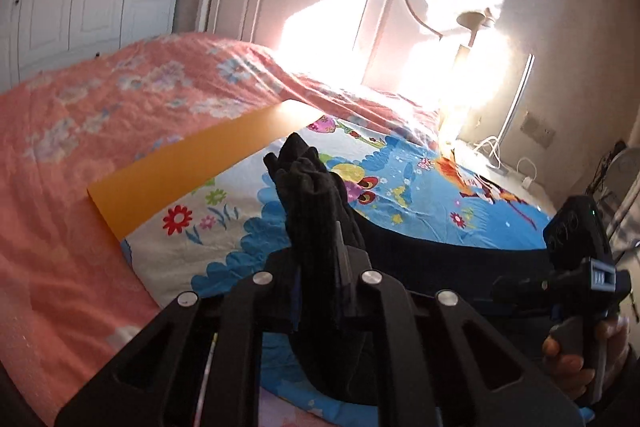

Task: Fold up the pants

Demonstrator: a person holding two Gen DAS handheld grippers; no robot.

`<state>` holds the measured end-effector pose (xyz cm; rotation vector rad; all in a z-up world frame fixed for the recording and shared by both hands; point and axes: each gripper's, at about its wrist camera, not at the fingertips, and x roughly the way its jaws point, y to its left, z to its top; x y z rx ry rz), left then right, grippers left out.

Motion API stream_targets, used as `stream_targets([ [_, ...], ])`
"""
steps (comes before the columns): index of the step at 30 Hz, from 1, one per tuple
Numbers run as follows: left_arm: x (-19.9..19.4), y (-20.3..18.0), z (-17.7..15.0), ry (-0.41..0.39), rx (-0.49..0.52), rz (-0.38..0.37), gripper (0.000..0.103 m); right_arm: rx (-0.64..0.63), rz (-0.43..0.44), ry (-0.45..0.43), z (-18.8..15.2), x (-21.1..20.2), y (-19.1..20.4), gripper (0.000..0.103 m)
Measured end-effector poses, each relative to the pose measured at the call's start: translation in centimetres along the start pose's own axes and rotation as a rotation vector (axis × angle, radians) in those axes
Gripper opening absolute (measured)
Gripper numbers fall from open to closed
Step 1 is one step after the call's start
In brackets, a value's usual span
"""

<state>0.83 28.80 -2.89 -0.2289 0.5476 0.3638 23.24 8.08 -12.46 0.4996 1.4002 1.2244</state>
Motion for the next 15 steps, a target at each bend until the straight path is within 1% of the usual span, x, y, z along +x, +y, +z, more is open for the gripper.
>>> stream_targets([
  [2, -0.7, -6.1, -0.6, -0.023, 0.192, 0.029, 0.011, 0.100, 0.140, -0.009, 0.3, -2.0, -2.0, 0.098],
  [3, -0.7, -8.8, -1.6, -0.028, 0.276, 0.039, 0.011, 0.138, 0.208, -0.011, 0.2, -2.7, -2.9, 0.098],
  [5, 0.2, -14.1, -4.7, -0.030, 0.457, 0.081, 0.011, 0.199, 0.310, -0.011, -0.2, -3.4, -4.6, 0.098],
  [6, 0.9, -16.2, -6.6, -0.024, 0.548, 0.094, 0.011, 0.213, 0.330, -0.007, -0.4, -3.5, -5.3, 0.098],
  [7, 1.5, -17.9, -8.4, -0.014, 0.623, 0.104, 0.011, 0.220, 0.325, -0.002, -0.6, -3.5, -5.9, 0.098],
  [8, 2.1, -19.0, -9.8, -0.007, 0.680, 0.126, 0.011, 0.225, 0.328, 0.004, -0.8, -3.4, -6.1, 0.098],
  [9, 2.5, -19.8, -10.8, -0.004, 0.714, 0.146, 0.011, 0.222, 0.332, 0.012, -0.9, -3.2, -6.2, 0.098],
  [10, 2.7, -20.1, -11.3, -0.001, 0.724, 0.157, 0.011, 0.207, 0.322, 0.019, -1.0, -3.0, -5.9, 0.098],
  [13, 2.6, -20.2, -11.5, -0.024, 0.734, 0.204, 0.011, 0.158, 0.265, 0.050, -0.8, -2.2, -4.6, 0.098],
  [15, 2.3, -19.9, -11.5, -0.031, 0.744, 0.208, 0.011, 0.142, 0.233, 0.062, -0.6, -1.5, -4.1, 0.098],
])
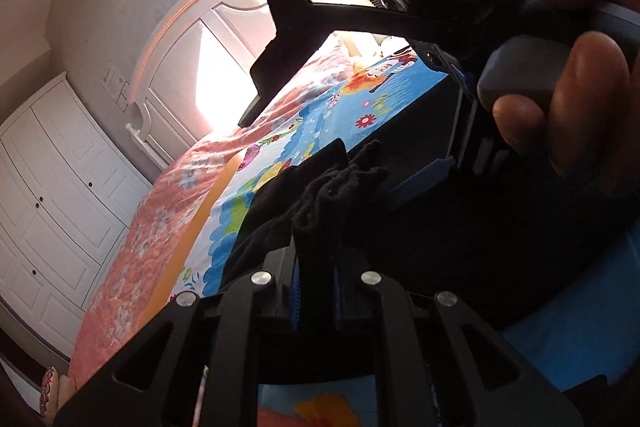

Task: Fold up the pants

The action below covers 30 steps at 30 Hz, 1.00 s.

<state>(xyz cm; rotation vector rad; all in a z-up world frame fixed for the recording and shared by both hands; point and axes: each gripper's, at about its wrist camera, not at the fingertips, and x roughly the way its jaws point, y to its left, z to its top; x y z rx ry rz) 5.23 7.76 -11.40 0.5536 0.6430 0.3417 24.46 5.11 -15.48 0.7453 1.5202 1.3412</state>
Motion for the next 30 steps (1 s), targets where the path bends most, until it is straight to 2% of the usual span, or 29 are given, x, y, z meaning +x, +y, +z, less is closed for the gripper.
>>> stream_targets([
  [4, -0.3, -0.3, -0.4, -0.031, 0.057, 0.026, 0.011, -0.044, -0.061, 0.033, 0.3, 1.9, 0.8, 0.098],
  [5, -0.2, -0.4, -0.6, -0.037, 0.061, 0.021, 0.011, -0.056, -0.069, 0.039, 0.5, 2.5, 1.1, 0.095],
  [6, -0.2, -0.6, -0.8, -0.045, 0.067, 0.019, 0.011, -0.067, -0.073, 0.043, 0.7, 3.0, 1.4, 0.084],
  [7, -0.2, -0.8, -1.1, -0.057, 0.077, 0.025, 0.011, -0.069, -0.078, 0.052, 0.7, 3.4, 1.4, 0.079],
  [8, -0.3, -0.9, -1.3, -0.069, 0.081, 0.033, 0.011, -0.061, -0.100, 0.061, 1.1, 3.3, 1.0, 0.063],
  [9, -0.2, -0.7, -1.5, -0.074, 0.065, 0.033, 0.011, -0.060, -0.125, 0.074, 1.0, 3.4, 0.8, 0.038],
  [10, 0.0, -0.1, -1.5, -0.077, 0.031, 0.031, 0.011, -0.062, -0.161, 0.079, 1.0, 3.6, 0.5, 0.032],
  [11, 0.2, 0.6, -1.6, -0.082, -0.010, 0.026, 0.014, -0.051, -0.158, 0.081, 1.0, 3.6, 0.3, 0.030],
  [13, 0.0, 1.8, -2.0, -0.102, -0.083, -0.004, 0.032, -0.034, -0.123, 0.084, 0.9, 3.6, 0.1, 0.028],
  [14, -0.3, 2.6, -2.2, -0.120, -0.133, 0.004, 0.063, -0.031, -0.116, 0.084, 0.8, 3.5, 0.0, 0.028],
  [15, -1.0, 3.5, -2.5, -0.146, -0.199, 0.017, 0.082, -0.030, -0.109, 0.082, 0.8, 3.0, -0.1, 0.028],
  [16, -1.7, 4.5, -2.8, -0.161, -0.272, 0.024, 0.086, -0.028, -0.095, 0.079, 0.9, 2.8, 0.2, 0.027],
  [19, -1.5, 7.7, -4.9, -0.107, -0.507, -0.040, 0.091, -0.024, -0.041, 0.059, 1.2, 1.9, 1.4, 0.027],
  [21, -0.1, 8.7, -6.6, -0.039, -0.608, -0.110, 0.091, -0.027, -0.021, 0.045, 1.0, 0.9, 2.5, 0.026],
  [26, 1.6, 10.0, -9.1, 0.007, -0.745, -0.172, 0.091, -0.035, 0.016, 0.011, 1.0, -1.5, 4.2, 0.026],
  [29, 3.4, 9.7, -9.2, 0.046, -0.732, -0.146, 0.090, -0.045, 0.029, -0.011, 0.9, -3.1, 4.8, 0.026],
  [30, 4.0, 9.9, -9.4, 0.059, -0.744, -0.152, 0.087, -0.046, 0.032, -0.022, 0.8, -3.8, 4.9, 0.026],
])
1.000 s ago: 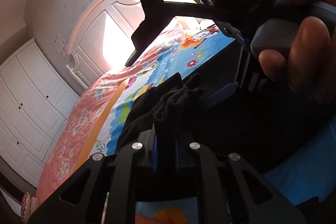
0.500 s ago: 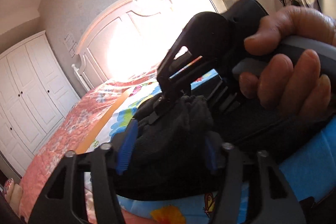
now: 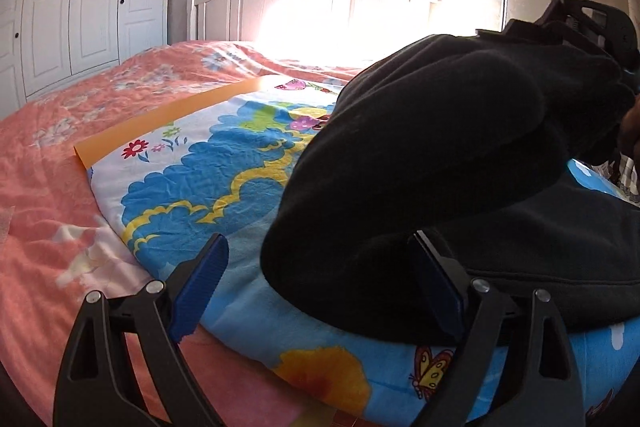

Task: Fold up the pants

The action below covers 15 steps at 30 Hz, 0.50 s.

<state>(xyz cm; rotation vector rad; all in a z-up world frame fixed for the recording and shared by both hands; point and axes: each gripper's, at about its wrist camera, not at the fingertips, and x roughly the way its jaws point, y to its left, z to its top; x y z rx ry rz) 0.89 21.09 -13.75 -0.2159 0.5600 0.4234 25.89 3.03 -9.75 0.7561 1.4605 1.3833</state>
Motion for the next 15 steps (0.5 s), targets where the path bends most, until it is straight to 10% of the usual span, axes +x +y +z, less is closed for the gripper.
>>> stream_targets([
  [9, -1.5, -2.0, -0.5, 0.019, -0.044, -0.077, 0.033, 0.022, 0.000, -0.078, -1.7, -6.5, -1.7, 0.024],
  [11, -2.3, -3.4, -0.1, -0.012, -0.014, -0.078, 0.035, 0.029, 0.013, -0.090, -2.0, -7.5, -2.1, 0.024],
  [13, -2.2, -4.3, 0.0, 0.011, -0.025, -0.137, 0.076, 0.023, 0.018, -0.104, -2.4, -8.6, -1.9, 0.024],
  [15, -1.8, -4.9, -0.4, 0.025, -0.041, -0.118, 0.084, 0.010, 0.016, -0.121, -2.8, -9.9, -1.6, 0.024],
])
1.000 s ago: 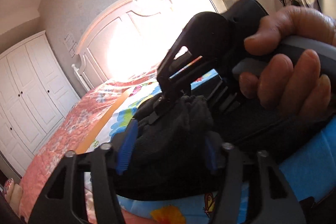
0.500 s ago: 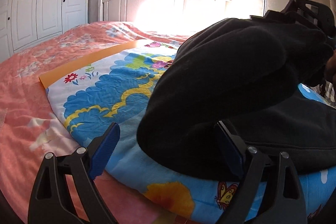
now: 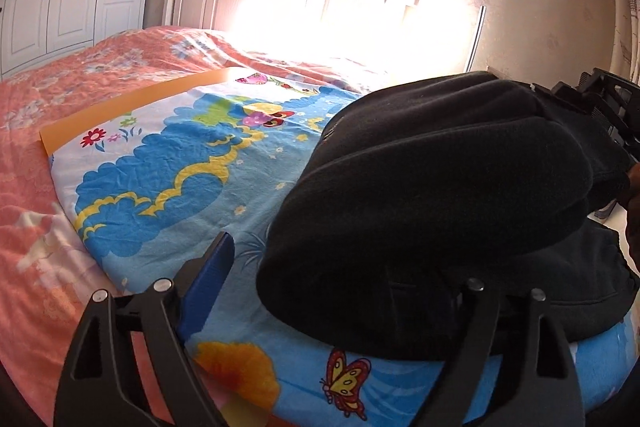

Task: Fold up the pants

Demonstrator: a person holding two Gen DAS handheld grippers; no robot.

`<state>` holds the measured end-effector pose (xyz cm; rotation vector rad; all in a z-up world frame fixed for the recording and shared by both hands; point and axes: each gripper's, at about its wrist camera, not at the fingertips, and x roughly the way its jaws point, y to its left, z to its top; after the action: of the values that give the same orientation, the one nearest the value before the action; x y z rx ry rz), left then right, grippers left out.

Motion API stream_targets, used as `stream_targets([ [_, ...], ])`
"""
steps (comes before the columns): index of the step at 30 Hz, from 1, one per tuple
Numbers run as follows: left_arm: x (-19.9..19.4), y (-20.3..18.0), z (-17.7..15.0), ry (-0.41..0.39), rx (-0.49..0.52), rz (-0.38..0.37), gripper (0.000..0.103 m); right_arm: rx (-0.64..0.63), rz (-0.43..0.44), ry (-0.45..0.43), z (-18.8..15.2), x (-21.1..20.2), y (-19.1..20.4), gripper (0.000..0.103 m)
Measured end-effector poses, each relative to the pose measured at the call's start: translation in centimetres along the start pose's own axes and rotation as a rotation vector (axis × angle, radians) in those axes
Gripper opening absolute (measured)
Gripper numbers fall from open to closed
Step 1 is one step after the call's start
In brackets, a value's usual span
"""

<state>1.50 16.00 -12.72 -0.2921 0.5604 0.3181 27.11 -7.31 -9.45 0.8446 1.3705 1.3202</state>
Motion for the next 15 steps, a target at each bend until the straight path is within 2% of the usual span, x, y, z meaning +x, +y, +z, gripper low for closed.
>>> stream_targets([
  [2, 1.0, -0.1, -0.5, 0.040, -0.002, 0.021, 0.074, -0.011, -0.007, -0.019, -0.2, -1.6, 0.2, 0.024],
  [4, 1.4, -0.1, -0.8, 0.064, -0.018, -0.017, 0.055, -0.005, -0.025, -0.042, -0.3, -2.9, -0.4, 0.024],
  [5, 1.5, -0.4, -1.0, 0.068, 0.004, -0.012, 0.037, -0.002, -0.038, -0.052, -0.4, -3.4, -0.7, 0.024],
  [6, 1.5, -0.8, -1.0, 0.065, 0.033, 0.006, 0.029, 0.001, -0.051, -0.061, -0.5, -4.0, -1.1, 0.024],
  [8, 1.2, -1.8, -1.2, 0.058, 0.083, 0.019, 0.022, 0.009, -0.070, -0.075, -0.8, -5.1, -2.0, 0.024],
  [10, 1.0, -2.9, -1.5, 0.041, 0.140, 0.039, 0.022, 0.019, -0.084, -0.091, -1.2, -6.4, -3.0, 0.024],
  [11, 0.8, -3.4, -1.6, 0.031, 0.167, 0.041, 0.028, 0.020, -0.091, -0.101, -1.3, -7.0, -3.2, 0.024],
  [12, 0.7, -3.9, -1.7, 0.025, 0.191, 0.037, 0.046, 0.020, -0.099, -0.111, -1.5, -7.7, -3.3, 0.024],
  [13, 0.7, -4.3, -1.8, 0.014, 0.214, 0.044, 0.050, 0.023, -0.110, -0.123, -1.7, -8.4, -3.7, 0.024],
  [14, 0.6, -4.8, -1.9, 0.007, 0.244, 0.058, 0.046, 0.031, -0.118, -0.132, -2.0, -8.9, -4.2, 0.024],
  [15, 0.8, -5.2, -2.0, 0.005, 0.276, 0.075, 0.035, 0.036, -0.130, -0.137, -2.3, -9.2, -4.6, 0.024],
])
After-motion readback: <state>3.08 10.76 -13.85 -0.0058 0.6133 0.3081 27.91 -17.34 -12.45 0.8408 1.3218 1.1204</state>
